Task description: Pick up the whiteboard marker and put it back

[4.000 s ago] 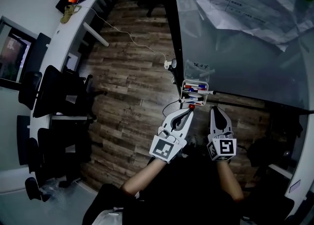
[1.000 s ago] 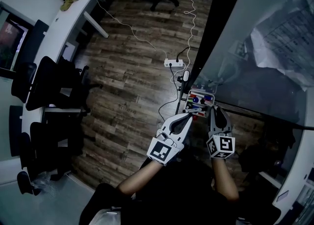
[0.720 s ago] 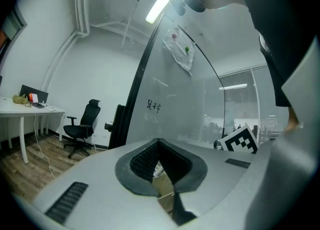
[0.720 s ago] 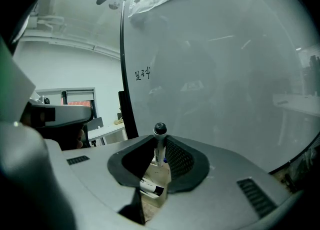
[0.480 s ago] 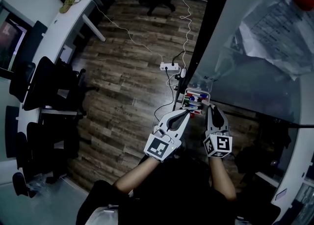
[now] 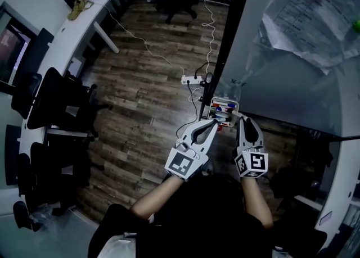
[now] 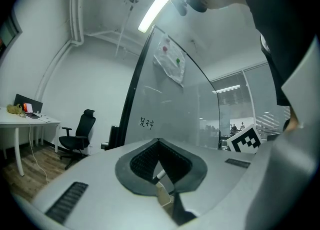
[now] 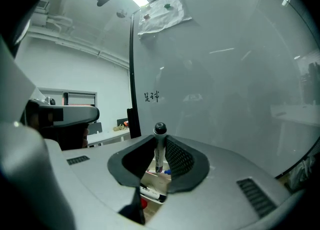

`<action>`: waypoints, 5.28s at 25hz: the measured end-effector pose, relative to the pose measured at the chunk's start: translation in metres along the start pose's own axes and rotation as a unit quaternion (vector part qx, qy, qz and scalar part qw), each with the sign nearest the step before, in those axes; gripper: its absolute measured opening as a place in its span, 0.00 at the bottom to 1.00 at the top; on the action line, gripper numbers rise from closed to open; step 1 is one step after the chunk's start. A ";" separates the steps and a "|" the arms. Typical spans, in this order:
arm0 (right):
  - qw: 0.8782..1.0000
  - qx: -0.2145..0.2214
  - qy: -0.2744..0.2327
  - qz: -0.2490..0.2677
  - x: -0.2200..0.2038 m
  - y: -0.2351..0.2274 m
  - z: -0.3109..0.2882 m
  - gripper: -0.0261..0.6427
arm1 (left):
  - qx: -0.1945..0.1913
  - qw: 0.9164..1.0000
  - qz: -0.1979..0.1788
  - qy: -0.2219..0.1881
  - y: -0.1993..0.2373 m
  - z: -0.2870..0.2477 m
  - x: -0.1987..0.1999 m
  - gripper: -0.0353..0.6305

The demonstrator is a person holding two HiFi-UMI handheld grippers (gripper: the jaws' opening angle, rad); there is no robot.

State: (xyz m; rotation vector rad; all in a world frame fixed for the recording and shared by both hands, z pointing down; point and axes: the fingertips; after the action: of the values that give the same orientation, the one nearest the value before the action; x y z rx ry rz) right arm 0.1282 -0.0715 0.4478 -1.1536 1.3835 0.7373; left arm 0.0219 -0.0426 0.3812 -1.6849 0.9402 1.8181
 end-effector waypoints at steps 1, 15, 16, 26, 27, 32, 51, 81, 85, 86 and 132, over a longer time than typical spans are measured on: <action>1.000 -0.001 -0.003 0.001 0.002 0.001 0.003 0.16 | -0.001 1.000 -0.002 -0.003 -0.001 0.001 0.002 0.06; 0.999 -0.012 -0.032 -0.007 0.021 0.014 0.060 0.16 | -0.020 1.000 -0.018 -0.010 -0.025 0.013 0.007 0.06; 0.999 -0.010 -0.035 -0.007 0.022 0.015 0.064 0.16 | -0.019 1.000 -0.019 -0.010 -0.025 0.014 0.007 0.06; 0.999 -0.013 -0.052 -0.001 0.034 0.018 0.091 0.16 | -0.023 1.000 -0.020 -0.003 -0.036 0.022 0.001 0.06; 0.999 -0.015 -0.051 -0.001 0.033 0.016 0.092 0.16 | -0.024 1.000 -0.020 -0.002 -0.037 0.022 0.001 0.06; 0.998 -0.017 -0.054 0.003 0.038 0.015 0.099 0.16 | -0.022 1.000 -0.022 -0.005 -0.038 0.023 0.005 0.06; 0.998 -0.005 -0.055 0.008 0.031 0.017 0.106 0.16 | -0.018 0.999 -0.050 0.005 -0.048 0.021 0.001 0.06; 1.000 -0.004 -0.019 0.003 0.008 0.023 0.075 0.16 | -0.006 1.000 -0.023 0.020 -0.022 0.022 -0.005 0.06; 1.000 -0.012 -0.011 0.000 0.002 0.021 0.069 0.16 | -0.015 1.000 -0.015 0.022 -0.021 0.022 -0.007 0.06; 1.000 -0.013 -0.009 0.000 0.000 0.020 0.068 0.16 | -0.017 1.000 -0.012 0.023 -0.021 0.022 -0.007 0.06; 0.995 -0.069 0.077 -0.006 -0.067 -0.002 0.018 0.16 | -0.029 0.998 0.032 0.048 0.021 0.004 -0.029 0.06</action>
State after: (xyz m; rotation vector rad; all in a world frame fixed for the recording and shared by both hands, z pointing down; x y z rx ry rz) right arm 0.1285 -0.0408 0.5095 -1.3498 1.4706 0.7564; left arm 0.0072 -0.0504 0.4127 -1.8127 1.0003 1.8357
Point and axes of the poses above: the fingertips, and each gripper's own axes: z backward along the fingers, y to its left, x out of its top, and after that the axes turned 1 degree about y, right-handed
